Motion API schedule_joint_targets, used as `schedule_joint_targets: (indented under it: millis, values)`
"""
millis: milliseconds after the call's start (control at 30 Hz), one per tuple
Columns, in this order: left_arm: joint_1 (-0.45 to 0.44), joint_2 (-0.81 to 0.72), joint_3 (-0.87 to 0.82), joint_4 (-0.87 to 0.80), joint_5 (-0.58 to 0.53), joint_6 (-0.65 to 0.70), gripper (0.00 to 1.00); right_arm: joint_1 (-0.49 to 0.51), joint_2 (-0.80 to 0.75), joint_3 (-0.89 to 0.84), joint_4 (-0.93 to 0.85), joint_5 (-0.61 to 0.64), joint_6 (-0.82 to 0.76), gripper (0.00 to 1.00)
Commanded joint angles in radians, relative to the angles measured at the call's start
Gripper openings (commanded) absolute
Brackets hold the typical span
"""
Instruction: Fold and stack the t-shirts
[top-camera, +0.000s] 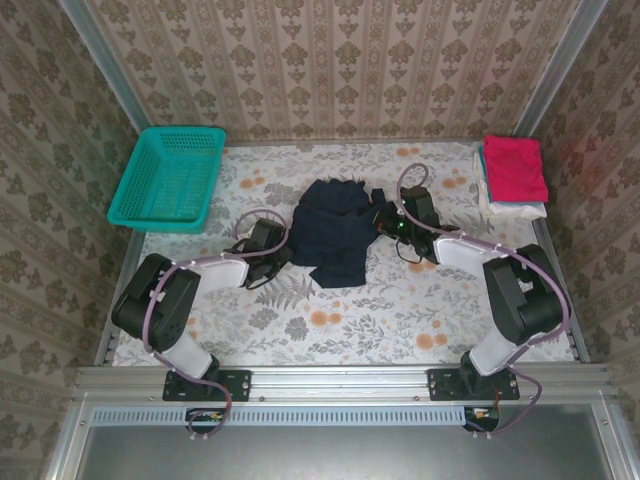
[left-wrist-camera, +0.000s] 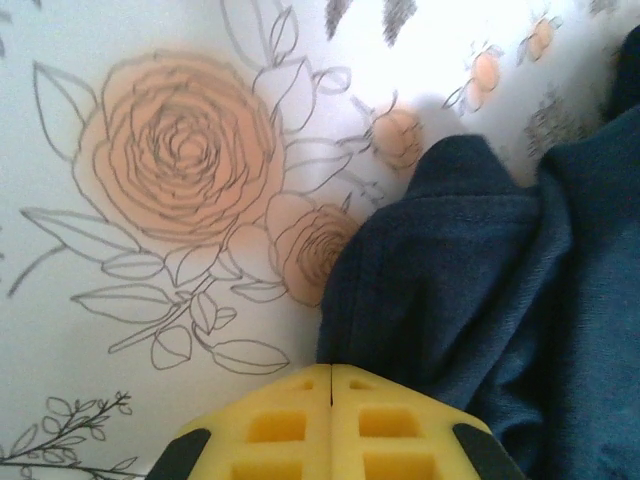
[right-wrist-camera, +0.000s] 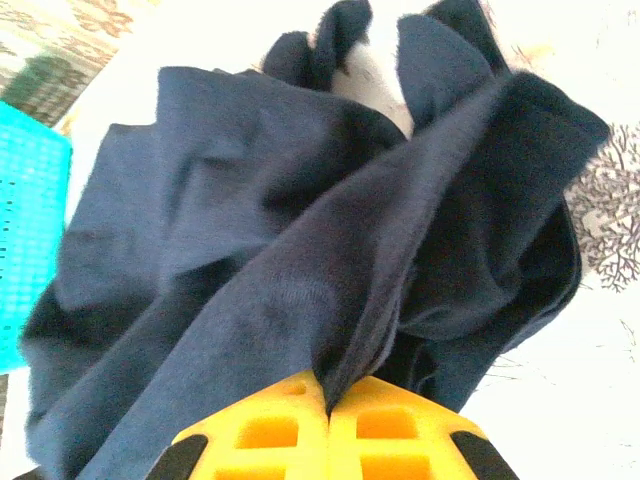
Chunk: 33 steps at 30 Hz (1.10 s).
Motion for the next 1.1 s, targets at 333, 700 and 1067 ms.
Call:
schedule_joint_targets:
  millis: [333,700,1067]
  values:
    - [0.215,-0.352,0.260,-0.192,-0.041,0.368,0.00,-0.010,-0.362,0.157,-0.184,-0.028,-0.209,0.00]
    - [0.308,-0.429,0.559,-0.310,0.009,0.536,0.00,-0.016,-0.446,0.348,-0.266,-0.012,-0.315,0.00]
    - [0.027,-0.374,0.273,-0.178,-0.008,0.562,0.88,-0.017,-0.374,0.314,-0.229,-0.041,-0.202,0.00]
